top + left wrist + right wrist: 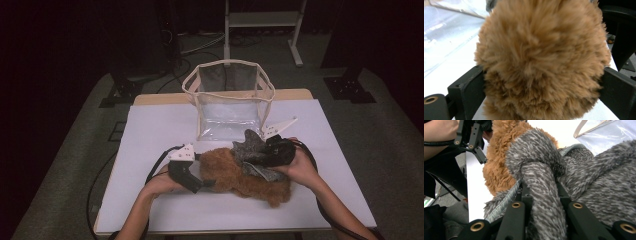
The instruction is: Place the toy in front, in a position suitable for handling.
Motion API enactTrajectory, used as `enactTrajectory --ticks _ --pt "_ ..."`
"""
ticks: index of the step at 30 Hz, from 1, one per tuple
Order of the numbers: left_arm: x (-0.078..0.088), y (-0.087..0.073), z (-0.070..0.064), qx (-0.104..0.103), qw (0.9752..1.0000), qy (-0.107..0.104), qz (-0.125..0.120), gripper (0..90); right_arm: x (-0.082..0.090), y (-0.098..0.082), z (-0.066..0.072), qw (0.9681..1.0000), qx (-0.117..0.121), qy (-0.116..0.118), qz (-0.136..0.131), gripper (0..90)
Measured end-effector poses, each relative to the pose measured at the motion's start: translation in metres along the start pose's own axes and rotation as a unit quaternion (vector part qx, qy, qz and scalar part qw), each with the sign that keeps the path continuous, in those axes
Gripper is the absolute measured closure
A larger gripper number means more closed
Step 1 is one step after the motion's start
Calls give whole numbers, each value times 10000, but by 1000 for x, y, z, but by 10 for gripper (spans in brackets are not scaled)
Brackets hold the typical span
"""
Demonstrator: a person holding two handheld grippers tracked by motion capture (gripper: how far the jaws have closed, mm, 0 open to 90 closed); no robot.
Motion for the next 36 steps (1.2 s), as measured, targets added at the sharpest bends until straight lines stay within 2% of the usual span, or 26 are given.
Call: enactTrajectory --ticks 3,6,8,14,18,21,26,28,31,33,36 --pt "-4 -1 0 26 10000 -17 -24 42 0 -1 0 10000 8 -14 5 755" --pt "-5 0 -1 64 9999 -28 -144 136 1 -2 -1 10000 12 -55 18 755" --pt "-5 3 -4 -5 9996 4 -280 224 3 -3 -1 10000 -40 -22 -6 755" --pt "1 21 -10 -261 9985 103 -469 318 8 -1 2 9998 -91 33 -195 754" --pt "7 34 -14 -384 9979 159 -501 348 10 11 12 9989 -4 210 -424 756" --pt "16 46 -16 -451 9974 175 -534 359 11 22 14 9982 7 222 -565 760" --pt "43 73 -18 -777 9961 338 -256 361 19 49 22 9951 73 357 -916 763" --pt "57 88 -20 -953 9943 443 -182 361 22 59 25 9932 85 428 -1081 764" --pt "74 105 -24 -1095 9924 543 -132 361 25 72 28 9898 36 547 -1318 766" --pt "83 112 -26 -1165 9914 592 -9 361 26 79 32 9877 35 604 -1442 766" --pt "82 112 -28 -1199 9909 578 187 360 26 80 35 9864 32 682 -1496 765"
Point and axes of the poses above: each handheld gripper's, and its own axes: x roughly backward along the jaws, y roughly out of its top, z roughly to its left, the point moved 9 cm from there along -x, roughly forward along the jaws, and after that the axes turned 9 degrees about -y, right-handed, at the moved point
